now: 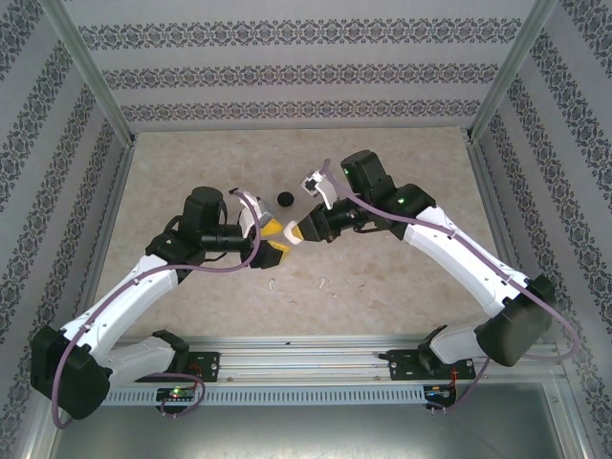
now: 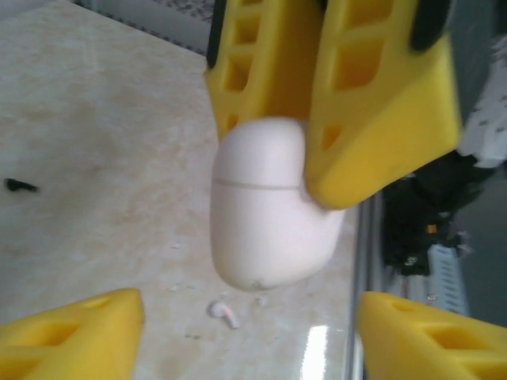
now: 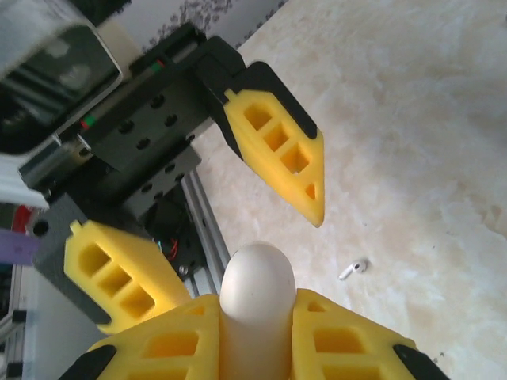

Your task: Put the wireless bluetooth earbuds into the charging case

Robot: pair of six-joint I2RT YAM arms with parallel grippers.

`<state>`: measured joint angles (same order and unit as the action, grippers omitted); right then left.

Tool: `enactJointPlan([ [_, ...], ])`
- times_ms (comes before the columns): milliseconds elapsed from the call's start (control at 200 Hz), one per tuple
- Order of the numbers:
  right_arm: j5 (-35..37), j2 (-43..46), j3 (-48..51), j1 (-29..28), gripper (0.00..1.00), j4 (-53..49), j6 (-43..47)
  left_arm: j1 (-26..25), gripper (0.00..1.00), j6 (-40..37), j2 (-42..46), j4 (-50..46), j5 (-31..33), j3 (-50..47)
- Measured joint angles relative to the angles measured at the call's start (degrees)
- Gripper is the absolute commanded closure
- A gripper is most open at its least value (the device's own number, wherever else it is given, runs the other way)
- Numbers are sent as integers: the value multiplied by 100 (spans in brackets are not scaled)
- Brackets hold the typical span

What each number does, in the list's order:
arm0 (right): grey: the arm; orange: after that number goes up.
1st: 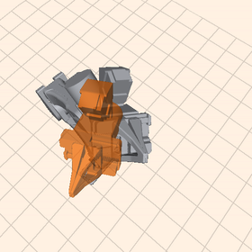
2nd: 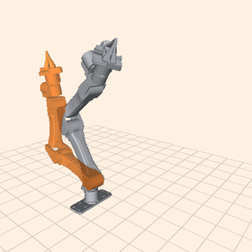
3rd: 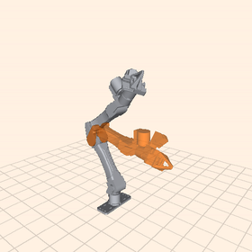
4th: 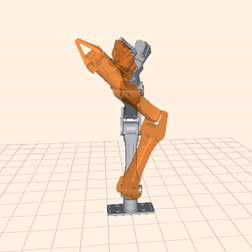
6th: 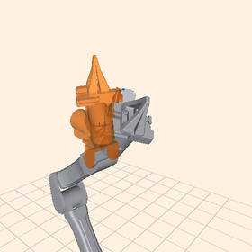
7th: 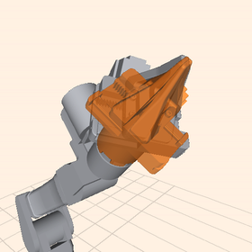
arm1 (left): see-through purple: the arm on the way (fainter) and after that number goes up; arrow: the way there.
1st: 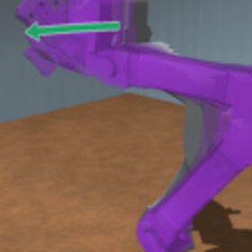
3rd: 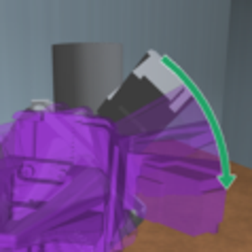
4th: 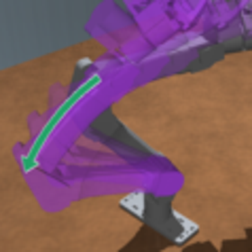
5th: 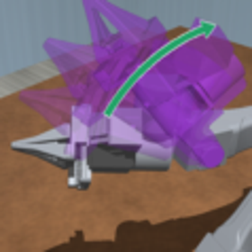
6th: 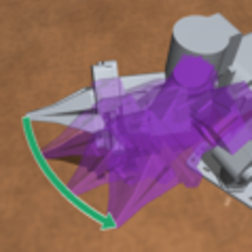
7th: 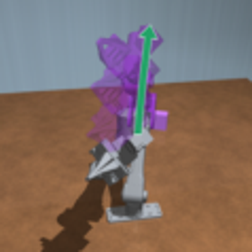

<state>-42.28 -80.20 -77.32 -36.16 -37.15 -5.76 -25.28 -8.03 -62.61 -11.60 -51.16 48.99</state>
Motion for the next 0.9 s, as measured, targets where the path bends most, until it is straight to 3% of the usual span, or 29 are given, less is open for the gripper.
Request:
enactJointPlan([
  [315, -68, 170, -17, -76, 88, -273, 645, 66, 44, -22, 105, 55, -977, 0],
  [565, -68, 448, -13, -177, 87, -229, 815, 66, 52, 328, -417, 105, -1773, 162],
  [729, -70, 448, -11, -188, 86, -229, 901, 66, 62, 599, -518, 352, -2061, 181],
  [899, -157, 448, -7, -199, 86, -210, 920, 81, 60, 743, -522, 575, -2124, 190],
])
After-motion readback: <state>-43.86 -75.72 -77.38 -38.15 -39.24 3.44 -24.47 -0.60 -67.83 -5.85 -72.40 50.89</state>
